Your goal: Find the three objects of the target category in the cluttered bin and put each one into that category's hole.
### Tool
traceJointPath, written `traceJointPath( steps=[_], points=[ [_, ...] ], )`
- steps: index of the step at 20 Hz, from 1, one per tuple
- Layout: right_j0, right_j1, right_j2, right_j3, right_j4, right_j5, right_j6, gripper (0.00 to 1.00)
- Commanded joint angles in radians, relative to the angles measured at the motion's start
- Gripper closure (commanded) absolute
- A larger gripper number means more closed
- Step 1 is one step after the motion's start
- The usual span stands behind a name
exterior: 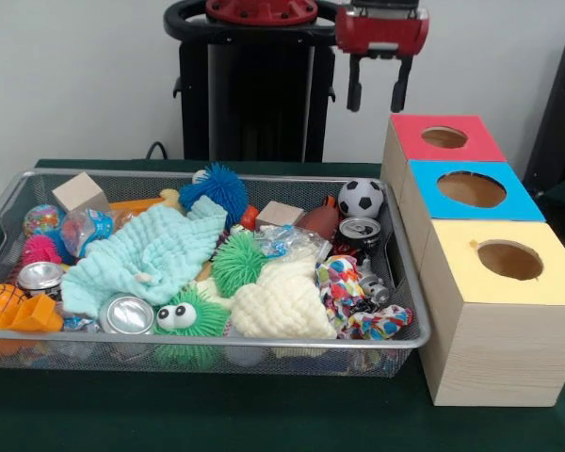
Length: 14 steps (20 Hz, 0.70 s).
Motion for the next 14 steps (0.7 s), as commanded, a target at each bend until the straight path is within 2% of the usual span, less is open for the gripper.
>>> traceJointPath(
  steps=[1, 6, 14],
  points=[
    [-0.075, 0.186, 0.127, -0.061, 0.002, -0.043, 0.133, 0.0],
    [-0.075, 0.279, 0.129, -0.19, 0.001, -0.001, 0.094, 0.0],
    [-0.049, 0.327, 0.121, -0.297, 0.007, 0.07, 0.077, 0.0]
  ],
)
